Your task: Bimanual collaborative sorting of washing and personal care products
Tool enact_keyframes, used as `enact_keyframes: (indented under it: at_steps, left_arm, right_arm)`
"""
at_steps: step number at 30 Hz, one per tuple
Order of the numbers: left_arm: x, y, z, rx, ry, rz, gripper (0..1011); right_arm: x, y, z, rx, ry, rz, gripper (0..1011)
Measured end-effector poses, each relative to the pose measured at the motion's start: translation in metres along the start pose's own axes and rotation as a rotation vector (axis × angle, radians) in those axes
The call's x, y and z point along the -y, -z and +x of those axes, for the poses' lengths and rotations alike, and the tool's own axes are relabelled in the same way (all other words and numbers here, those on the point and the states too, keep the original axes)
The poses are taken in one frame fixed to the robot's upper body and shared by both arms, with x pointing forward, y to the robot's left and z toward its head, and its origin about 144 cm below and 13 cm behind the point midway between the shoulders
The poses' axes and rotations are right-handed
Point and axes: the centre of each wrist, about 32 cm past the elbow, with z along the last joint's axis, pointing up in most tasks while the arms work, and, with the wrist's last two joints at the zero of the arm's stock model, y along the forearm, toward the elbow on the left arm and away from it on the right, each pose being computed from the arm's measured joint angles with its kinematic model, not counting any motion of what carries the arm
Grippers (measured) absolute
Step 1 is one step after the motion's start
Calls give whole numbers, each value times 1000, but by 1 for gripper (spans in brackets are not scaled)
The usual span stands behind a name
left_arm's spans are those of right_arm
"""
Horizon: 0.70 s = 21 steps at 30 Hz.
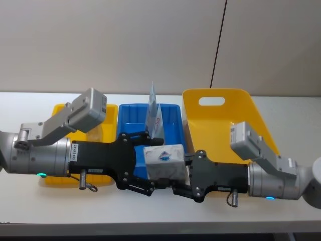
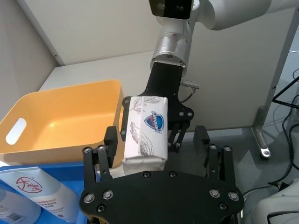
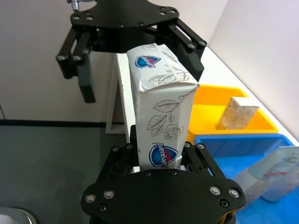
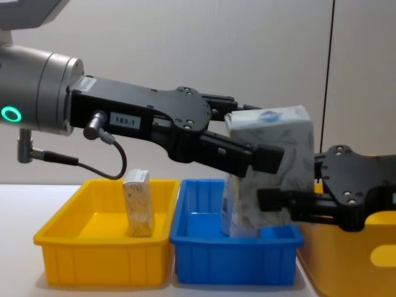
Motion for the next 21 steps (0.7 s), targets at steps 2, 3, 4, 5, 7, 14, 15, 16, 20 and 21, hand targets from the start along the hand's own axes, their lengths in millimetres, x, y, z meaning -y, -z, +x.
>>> enact_keyframes:
  at_steps: [2,3,4,5,7,14,15,16,20,21]
  left_arm:
    - [0,0,0,-1,-3,0,998]
    - [-1,0,0,-2,-9,1,1001]
    - [-2,0,-1,-3,-12,1,1001]
    - [-2,0,-1,-4,-16,1,1001]
    - [-4,-1,-2,-8,-32,2,1001]
    - [-9,-2,-5,-28,-100,8,1001]
    - [-10,-2,-6,-32,-117,9,1001]
    - [-11,-2,-6,-34,-126,9,1001]
    - [-13,-3,-8,-48,-178,13,1001]
    - [-14,-3,-9,-53,-197,14,1001]
  right_arm:
    - [2,1,-1,0,6,-2,370]
    - [4,1,-1,1,13,-4,370]
    - [6,2,-2,1,16,-6,370]
    - [6,2,-2,1,20,-6,370]
    - [9,3,-3,1,27,-9,370]
    - [21,7,-8,-3,73,-18,370]
    - [22,7,-9,-4,79,-19,370]
    - [25,7,-10,-6,91,-19,370]
    - [29,9,-14,-11,115,-19,370]
    - [31,8,-15,-12,132,-17,371]
